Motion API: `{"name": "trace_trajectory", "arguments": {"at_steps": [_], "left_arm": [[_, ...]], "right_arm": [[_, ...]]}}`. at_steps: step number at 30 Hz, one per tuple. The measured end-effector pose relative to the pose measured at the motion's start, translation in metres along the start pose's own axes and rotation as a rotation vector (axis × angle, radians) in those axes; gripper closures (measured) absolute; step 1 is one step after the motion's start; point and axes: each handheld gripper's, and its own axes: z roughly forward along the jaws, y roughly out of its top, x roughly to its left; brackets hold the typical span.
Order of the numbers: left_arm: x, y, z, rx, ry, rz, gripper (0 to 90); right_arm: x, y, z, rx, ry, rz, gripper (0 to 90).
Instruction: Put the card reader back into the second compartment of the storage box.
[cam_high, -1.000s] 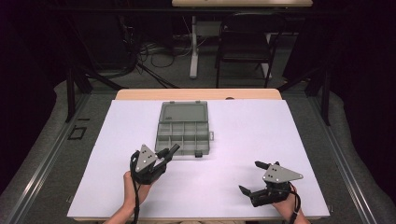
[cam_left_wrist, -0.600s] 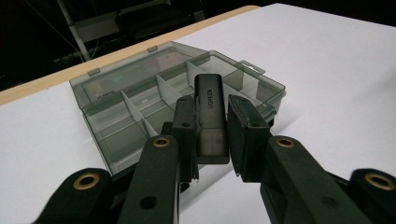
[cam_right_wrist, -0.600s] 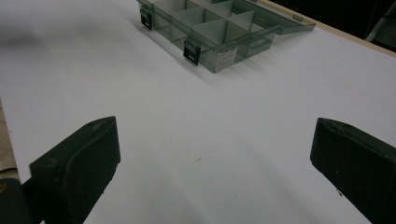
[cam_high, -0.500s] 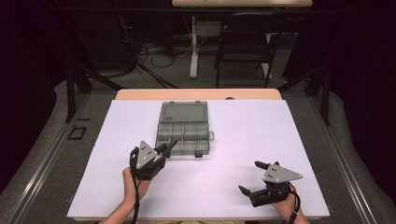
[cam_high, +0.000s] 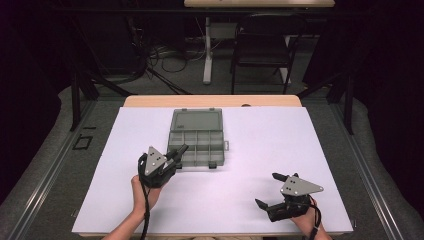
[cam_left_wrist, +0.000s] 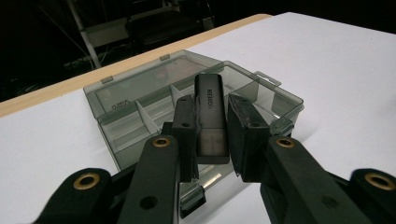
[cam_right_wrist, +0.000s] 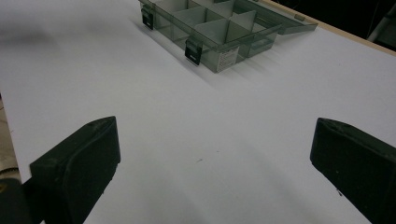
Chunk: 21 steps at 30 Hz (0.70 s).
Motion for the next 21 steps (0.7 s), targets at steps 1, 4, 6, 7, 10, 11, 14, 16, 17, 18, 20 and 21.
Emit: {"name": "trace_trajectory", "arguments": {"at_steps": [1, 4, 6, 7, 10, 11, 14, 16, 17, 18, 20, 21], "left_arm": [[0.0, 0.0, 0.001, 0.001, -0.001, 0.001, 74.3], [0.002, 0.001, 0.003, -0.004, -0.002, -0.005, 74.3], [0.002, 0.001, 0.004, -0.008, 0.0, -0.007, 74.3], [0.002, 0.002, 0.005, -0.01, 0.0, -0.008, 74.3], [0.004, 0.003, 0.005, -0.014, 0.005, -0.013, 74.3], [0.005, 0.004, 0.006, -0.015, 0.006, -0.016, 74.2], [0.006, 0.005, 0.008, -0.016, 0.008, -0.016, 74.3], [0.007, 0.006, 0.009, -0.017, 0.011, -0.023, 74.3], [0.008, 0.007, 0.01, -0.018, 0.011, -0.021, 74.3], [0.008, 0.007, 0.011, -0.02, 0.013, -0.025, 74.2], [0.009, 0.008, 0.013, -0.023, 0.012, -0.026, 74.3], [0.009, 0.009, 0.013, -0.022, 0.016, -0.025, 74.3]], "right_arm": [[0.0, 0.0, 0.0, 0.0, 0.0, 0.0, 1.2], [0.0, 0.0, 0.0, 0.0, 0.001, 0.001, 1.2], [0.0, 0.0, 0.0, 0.001, 0.0, -0.001, 1.2], [0.0, 0.0, 0.0, 0.0, 0.0, 0.0, 1.2], [0.0, 0.0, 0.0, 0.0, 0.0, 0.0, 1.2], [0.0, 0.0, 0.0, 0.0, 0.0, 0.0, 1.2], [0.0, 0.0, 0.0, 0.001, 0.0, 0.0, 1.2], [0.0, 0.0, 0.0, 0.002, 0.0, 0.0, 1.2], [0.0, 0.0, 0.001, 0.002, 0.0, 0.0, 1.2], [0.0, 0.0, 0.001, 0.002, 0.001, 0.0, 1.2], [0.0, 0.0, 0.0, 0.003, 0.0, 0.0, 1.2], [0.0, 0.0, 0.001, 0.002, 0.0, 0.0, 1.2]]}}
